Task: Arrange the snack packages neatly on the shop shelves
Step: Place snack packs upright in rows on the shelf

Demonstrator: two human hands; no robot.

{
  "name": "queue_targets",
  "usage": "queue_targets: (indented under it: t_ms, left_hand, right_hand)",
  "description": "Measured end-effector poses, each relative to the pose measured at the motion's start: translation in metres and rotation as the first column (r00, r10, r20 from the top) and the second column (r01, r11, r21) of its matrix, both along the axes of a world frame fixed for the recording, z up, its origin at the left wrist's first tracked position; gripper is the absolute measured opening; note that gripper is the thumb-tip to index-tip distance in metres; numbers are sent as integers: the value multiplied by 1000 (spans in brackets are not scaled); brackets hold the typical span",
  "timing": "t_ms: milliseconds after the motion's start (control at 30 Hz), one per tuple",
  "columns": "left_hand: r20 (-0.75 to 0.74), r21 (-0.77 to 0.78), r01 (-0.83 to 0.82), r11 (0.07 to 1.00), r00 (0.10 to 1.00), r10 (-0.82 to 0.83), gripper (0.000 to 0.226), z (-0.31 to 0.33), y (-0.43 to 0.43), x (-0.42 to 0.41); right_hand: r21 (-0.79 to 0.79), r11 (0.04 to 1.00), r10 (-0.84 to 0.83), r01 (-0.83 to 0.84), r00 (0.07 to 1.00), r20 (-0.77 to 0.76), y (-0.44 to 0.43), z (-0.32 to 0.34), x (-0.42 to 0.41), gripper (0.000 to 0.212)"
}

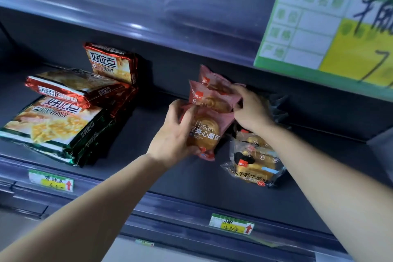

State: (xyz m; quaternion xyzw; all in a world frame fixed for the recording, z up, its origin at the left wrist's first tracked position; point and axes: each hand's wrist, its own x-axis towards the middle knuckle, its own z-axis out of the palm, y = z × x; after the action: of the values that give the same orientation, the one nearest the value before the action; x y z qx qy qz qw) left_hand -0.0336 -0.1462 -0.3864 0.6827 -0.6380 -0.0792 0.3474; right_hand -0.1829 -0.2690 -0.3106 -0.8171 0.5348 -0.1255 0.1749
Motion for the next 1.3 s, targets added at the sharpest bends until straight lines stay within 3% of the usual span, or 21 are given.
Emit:
queue_targets:
  t_ms: [67,167,233,300,367,433,500,567,667,800,900,1100,1300]
  left_hand:
    - [57,-6,-47,999,997,47,112,-1,-5,-2]
    - [128,9,-104,995,987,102,118,-1,-10,-4]
    - [123,11,-98,995,988,96,122,1,-10,-8]
    - [95,45,-66,997,994,62,127,2,-9,-11]
    - [9,72,7,997,1000,-8,135,-1,-6,-12]
    - [-114,77,62,995,992,-53,143,-2,-3,-10]
    - [-235,105,12,994,972,13,147,-5,-4,-4]
    - [-383,160,-16,987,921,77,154,-5,-8,2]
    - [-552,239,79,968,831,69,158,-4,-14,6]
    - [-724,317,189,929,681,108,155,-7,-20,12]
    - [-772,311,242,919,628,96,138,-8,-21,14]
    - [-796,286,300,910,603,51,96,-3,-20,6]
    - [-795,289,322,901,606,38,83,-1,-20,-8]
  right_hand:
    - [20,999,-40,39,998,39,-1,0,-4,30]
    - [84,996,0,-12,991,134,5,4,-11,35]
    - [138,981,110,-136,976,186,11,7,-18,49]
    - [153,953,244,-262,962,126,17,9,-20,73]
    - [116,948,297,-298,955,19,14,5,-20,94]
    - [105,955,283,-279,959,-25,10,2,-20,102]
    - [90,957,282,-277,958,-47,7,-1,-23,105]
    - [69,960,274,-271,960,-54,7,-1,-26,109]
    - [68,961,272,-269,961,-45,8,0,-33,121]
    - [17,969,247,-246,968,-36,9,-4,-56,142]
    - [147,965,235,-218,965,-114,14,-1,-81,144]
    - [311,933,322,-181,806,-496,24,-2,-113,146]
    - [164,964,258,-210,887,-382,20,-4,-117,129]
